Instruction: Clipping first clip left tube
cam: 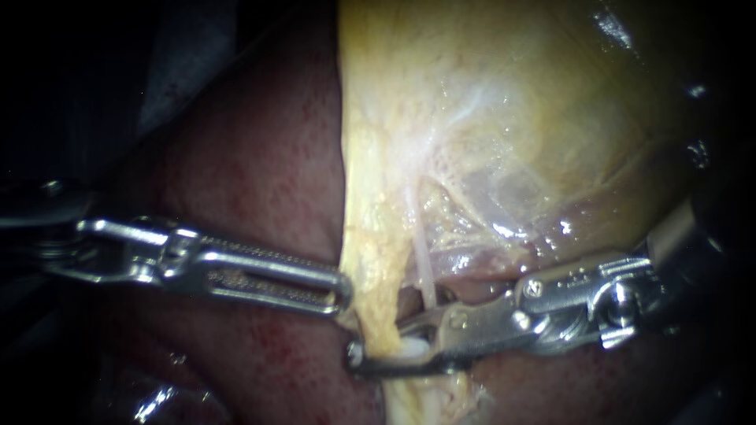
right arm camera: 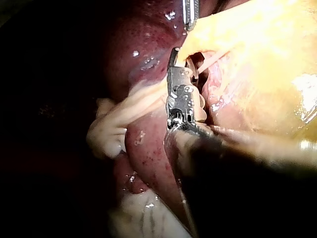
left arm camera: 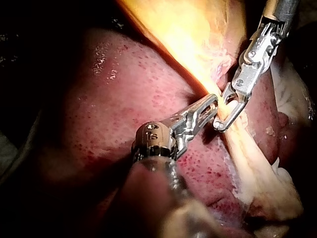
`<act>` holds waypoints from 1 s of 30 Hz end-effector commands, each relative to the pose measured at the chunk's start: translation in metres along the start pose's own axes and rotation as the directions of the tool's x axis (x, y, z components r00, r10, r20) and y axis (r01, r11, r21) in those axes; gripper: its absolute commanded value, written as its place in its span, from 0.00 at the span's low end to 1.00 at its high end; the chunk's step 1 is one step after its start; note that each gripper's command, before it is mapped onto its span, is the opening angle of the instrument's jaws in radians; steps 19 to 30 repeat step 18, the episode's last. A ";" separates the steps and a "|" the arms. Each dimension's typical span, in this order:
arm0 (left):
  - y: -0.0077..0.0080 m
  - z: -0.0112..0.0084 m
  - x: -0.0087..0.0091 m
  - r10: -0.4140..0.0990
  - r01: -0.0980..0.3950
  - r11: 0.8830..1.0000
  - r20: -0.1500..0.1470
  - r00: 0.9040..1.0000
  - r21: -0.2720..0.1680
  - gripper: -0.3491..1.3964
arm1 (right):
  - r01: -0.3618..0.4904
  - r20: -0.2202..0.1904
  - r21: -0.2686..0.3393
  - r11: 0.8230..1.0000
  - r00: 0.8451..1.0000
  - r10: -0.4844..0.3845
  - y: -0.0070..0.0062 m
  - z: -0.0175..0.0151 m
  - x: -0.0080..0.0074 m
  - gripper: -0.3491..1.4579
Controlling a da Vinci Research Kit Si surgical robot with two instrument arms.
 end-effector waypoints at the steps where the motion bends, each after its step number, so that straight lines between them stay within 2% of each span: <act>1: 0.0000 0.0000 0.0000 0.000 0.000 1.000 0.000 1.000 0.000 0.00 | -0.005 0.000 0.001 1.000 1.000 0.005 0.0000 0.0000 0.0000 0.11; 30: 0.0000 0.0000 -0.0001 0.000 0.000 1.000 0.000 1.000 0.000 0.00 | -0.009 0.001 0.002 1.000 1.000 0.009 -0.0002 0.0001 -0.0002 0.11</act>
